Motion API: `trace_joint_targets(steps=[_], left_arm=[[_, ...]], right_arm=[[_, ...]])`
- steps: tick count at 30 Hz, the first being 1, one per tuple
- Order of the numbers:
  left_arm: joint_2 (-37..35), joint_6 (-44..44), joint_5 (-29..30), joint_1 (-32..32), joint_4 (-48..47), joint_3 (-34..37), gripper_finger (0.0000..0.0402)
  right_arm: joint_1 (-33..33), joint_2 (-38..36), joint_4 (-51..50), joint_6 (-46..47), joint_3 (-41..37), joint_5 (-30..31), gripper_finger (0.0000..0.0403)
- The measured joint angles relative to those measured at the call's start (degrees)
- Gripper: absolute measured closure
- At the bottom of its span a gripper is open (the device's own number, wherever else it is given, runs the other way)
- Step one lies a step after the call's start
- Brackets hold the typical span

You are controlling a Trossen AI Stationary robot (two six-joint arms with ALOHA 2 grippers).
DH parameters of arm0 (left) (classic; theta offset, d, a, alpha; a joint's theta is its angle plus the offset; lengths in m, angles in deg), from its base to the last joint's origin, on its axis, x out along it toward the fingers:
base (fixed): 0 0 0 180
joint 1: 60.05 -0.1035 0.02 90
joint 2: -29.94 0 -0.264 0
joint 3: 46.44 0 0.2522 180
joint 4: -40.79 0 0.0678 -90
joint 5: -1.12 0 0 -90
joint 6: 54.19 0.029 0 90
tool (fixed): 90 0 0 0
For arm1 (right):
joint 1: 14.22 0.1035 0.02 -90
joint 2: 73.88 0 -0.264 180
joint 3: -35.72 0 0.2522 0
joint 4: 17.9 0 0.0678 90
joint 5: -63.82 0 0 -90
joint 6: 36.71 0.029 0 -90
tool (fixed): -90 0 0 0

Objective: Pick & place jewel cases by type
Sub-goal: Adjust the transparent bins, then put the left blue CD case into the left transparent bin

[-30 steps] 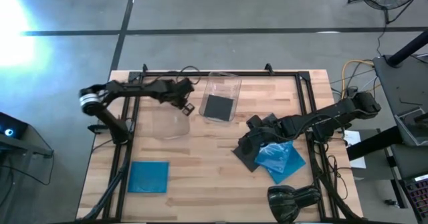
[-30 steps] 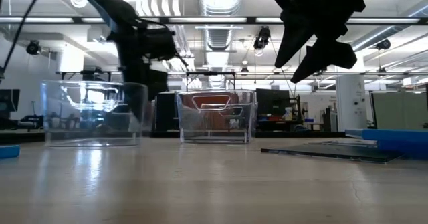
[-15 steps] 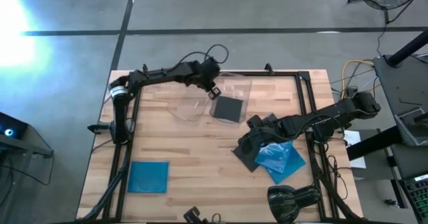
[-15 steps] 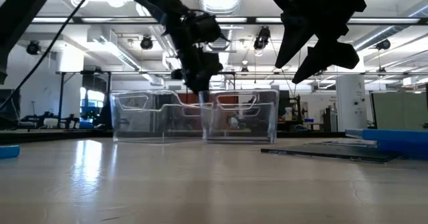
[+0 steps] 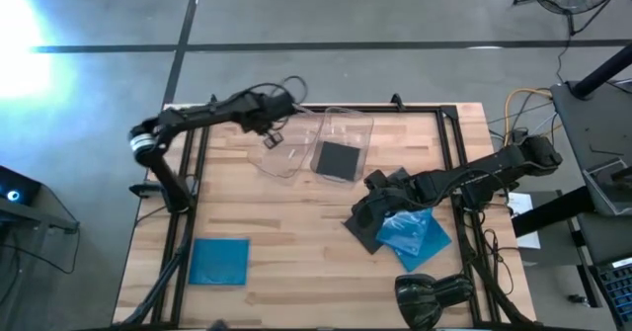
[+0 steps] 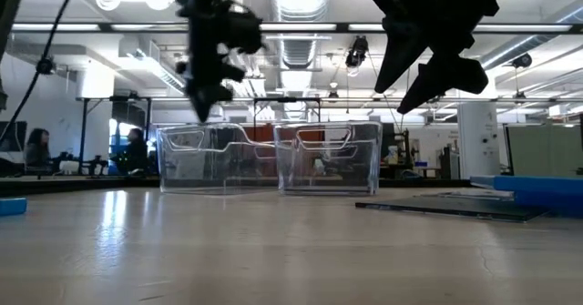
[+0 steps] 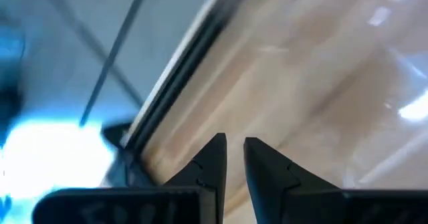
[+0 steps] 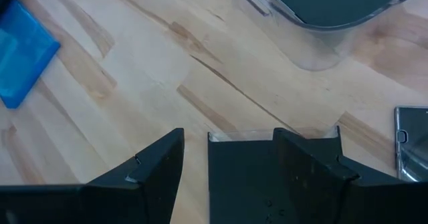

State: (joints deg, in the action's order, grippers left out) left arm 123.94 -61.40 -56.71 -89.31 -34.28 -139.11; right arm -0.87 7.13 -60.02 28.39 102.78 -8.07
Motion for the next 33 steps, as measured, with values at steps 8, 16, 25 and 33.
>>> trace_joint_targets(steps=[8, 16, 25, 33], left_arm=[[-12.77, -12.97, -15.46, -12.47, 9.68, 18.94, 0.0367], [-14.25, -16.4, -24.79, -8.49, 16.82, 29.88, 0.0367], [-14.87, -19.91, -25.18, 3.47, 22.59, 29.8, 0.0367], [-24.11, -16.63, -23.12, 10.29, -0.96, 25.7, 0.0367]], right_arm=[[-0.01, 0.0, 0.17, 0.74, -0.07, 0.0, 0.0179], [-0.01, 0.0, 0.22, 0.94, -0.09, 0.0, 0.0179], [-0.01, 0.0, 0.28, 0.96, -0.09, -0.89, 0.0179], [4.59, 0.0, 3.31, -0.83, -0.09, -6.97, 0.0179]])
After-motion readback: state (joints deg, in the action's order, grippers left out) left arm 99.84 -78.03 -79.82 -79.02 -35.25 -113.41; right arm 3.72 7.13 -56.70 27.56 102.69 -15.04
